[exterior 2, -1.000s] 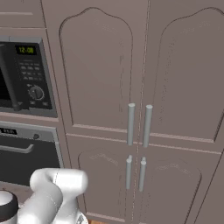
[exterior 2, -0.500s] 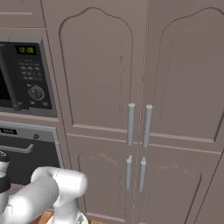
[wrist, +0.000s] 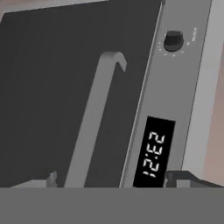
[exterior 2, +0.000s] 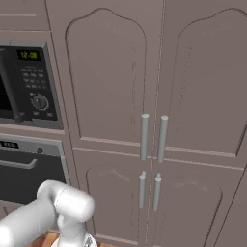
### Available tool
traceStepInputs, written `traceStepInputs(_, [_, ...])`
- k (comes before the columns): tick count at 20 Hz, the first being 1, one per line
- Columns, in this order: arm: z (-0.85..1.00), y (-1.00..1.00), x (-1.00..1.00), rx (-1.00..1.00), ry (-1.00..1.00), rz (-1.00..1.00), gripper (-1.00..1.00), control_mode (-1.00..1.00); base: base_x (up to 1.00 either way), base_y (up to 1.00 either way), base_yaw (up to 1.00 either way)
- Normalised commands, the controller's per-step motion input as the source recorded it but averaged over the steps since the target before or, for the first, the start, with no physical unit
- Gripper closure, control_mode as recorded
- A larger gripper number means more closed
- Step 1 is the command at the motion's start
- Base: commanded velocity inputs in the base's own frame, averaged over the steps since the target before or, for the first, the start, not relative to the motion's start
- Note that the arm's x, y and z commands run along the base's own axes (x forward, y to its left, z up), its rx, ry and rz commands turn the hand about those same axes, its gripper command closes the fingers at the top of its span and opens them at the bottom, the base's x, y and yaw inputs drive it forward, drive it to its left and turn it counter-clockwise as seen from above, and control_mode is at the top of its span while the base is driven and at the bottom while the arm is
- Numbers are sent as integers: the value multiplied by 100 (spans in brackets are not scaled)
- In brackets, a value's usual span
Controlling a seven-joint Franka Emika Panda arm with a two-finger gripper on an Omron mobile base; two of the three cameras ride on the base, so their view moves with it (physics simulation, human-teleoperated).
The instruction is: Take the fish from the oven and place it on the plate on the counter.
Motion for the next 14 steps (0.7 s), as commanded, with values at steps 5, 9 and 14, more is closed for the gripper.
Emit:
traceStepInputs(5, [-12, 16, 5, -2, -4, -15, -100, -100, 0, 0, 0])
traceStepInputs(9, [-19, 0, 29, 0, 0, -23, -100, -100, 0, 0, 0])
traceStepInputs(14, [-6, -1, 39, 0, 0, -14, -100, -100, 0, 0, 0])
